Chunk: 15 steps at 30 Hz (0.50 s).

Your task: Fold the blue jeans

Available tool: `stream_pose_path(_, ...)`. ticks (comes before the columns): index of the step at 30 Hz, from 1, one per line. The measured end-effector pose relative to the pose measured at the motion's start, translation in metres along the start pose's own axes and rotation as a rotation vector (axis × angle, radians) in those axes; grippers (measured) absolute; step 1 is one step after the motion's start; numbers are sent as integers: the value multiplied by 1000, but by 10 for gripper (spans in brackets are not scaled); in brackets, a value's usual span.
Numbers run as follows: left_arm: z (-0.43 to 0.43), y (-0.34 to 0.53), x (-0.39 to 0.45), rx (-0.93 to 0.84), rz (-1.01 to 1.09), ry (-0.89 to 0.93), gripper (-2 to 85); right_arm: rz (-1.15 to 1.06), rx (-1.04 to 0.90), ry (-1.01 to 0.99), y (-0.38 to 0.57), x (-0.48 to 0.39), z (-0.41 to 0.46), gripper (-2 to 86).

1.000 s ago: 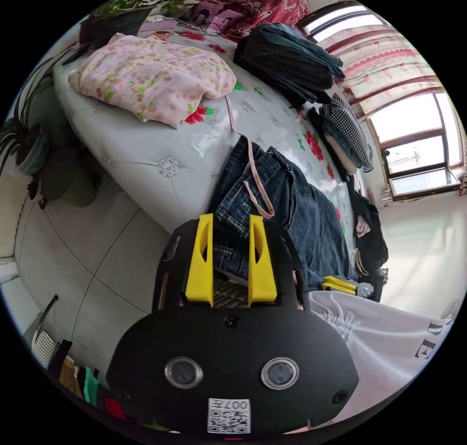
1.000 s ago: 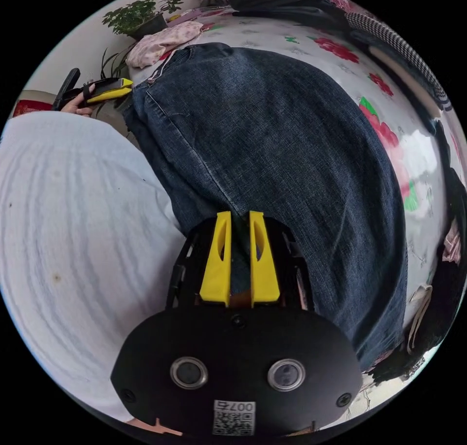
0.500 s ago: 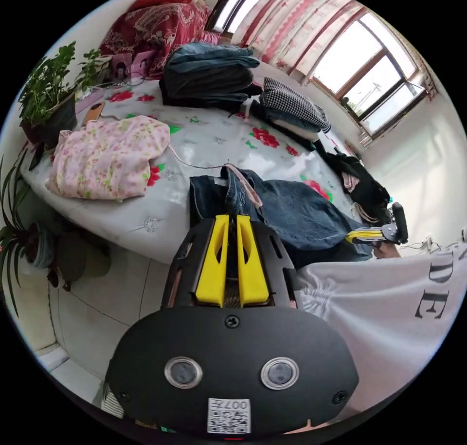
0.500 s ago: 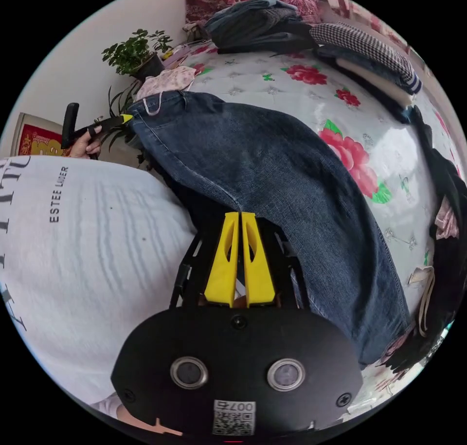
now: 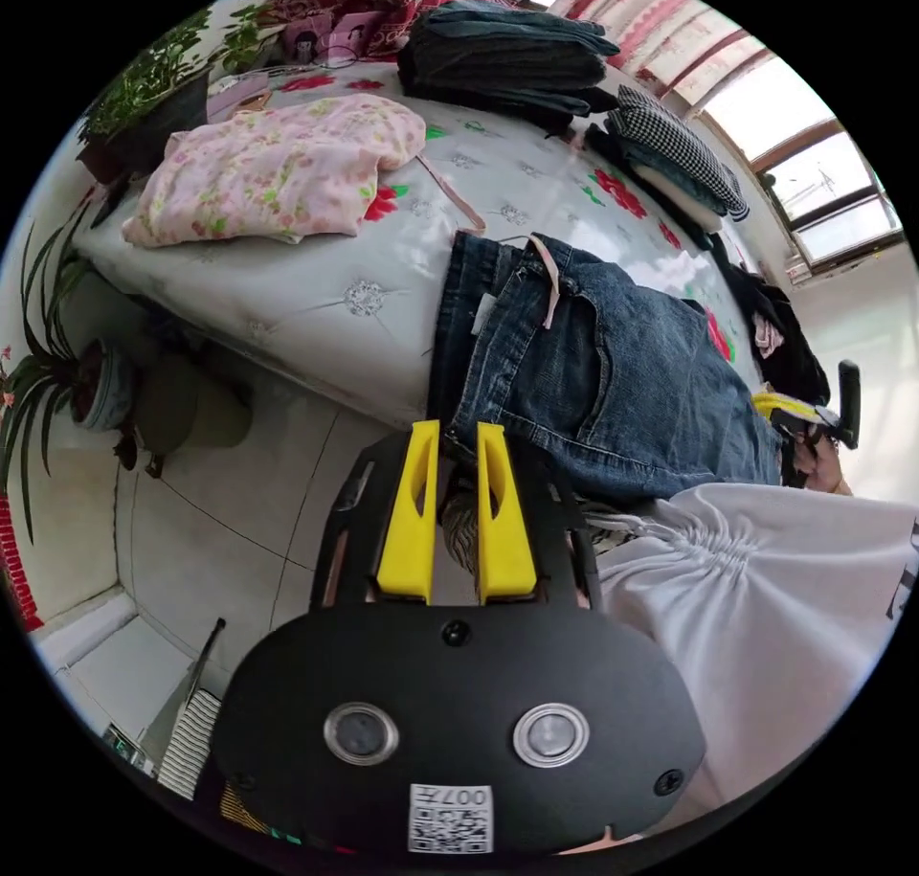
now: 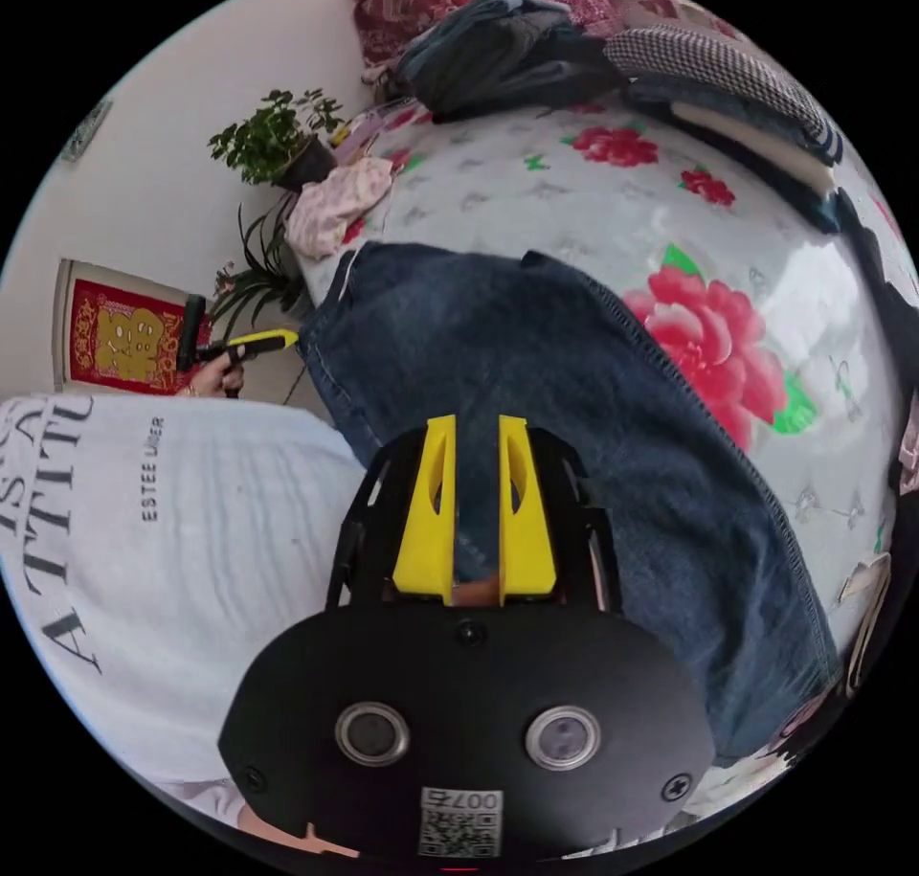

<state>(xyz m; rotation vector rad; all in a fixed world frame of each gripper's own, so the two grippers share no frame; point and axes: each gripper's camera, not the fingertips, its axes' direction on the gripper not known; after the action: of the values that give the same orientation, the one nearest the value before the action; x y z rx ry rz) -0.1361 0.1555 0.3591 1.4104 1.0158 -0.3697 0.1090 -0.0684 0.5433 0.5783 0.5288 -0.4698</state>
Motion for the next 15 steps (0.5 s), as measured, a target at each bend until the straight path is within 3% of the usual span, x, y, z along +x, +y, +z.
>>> stream_pose_path(4, -15, 1, 2, 95, -5, 26, 61, 18, 140, 2, -77, 48, -31, 84)
stream_pose_path(7, 1, -20, 25, 116, 37, 81, 60, 100, 128, 23, -124, 95, -15, 95)
stream_pose_path(10, 35, -47, 61, 104, 110, 109, 57, 226, 74, -103, -146, 151, 18, 99)
stream_pose_path(13, 85, -70, 94, 8, 173, 57, 56, 184, -59, -135, -146, 160, 55, 94)
stream_pose_path(15, 121, -77, 111, -85, 201, -91, 42, 97, -104, -116, -135, 146, 61, 89)
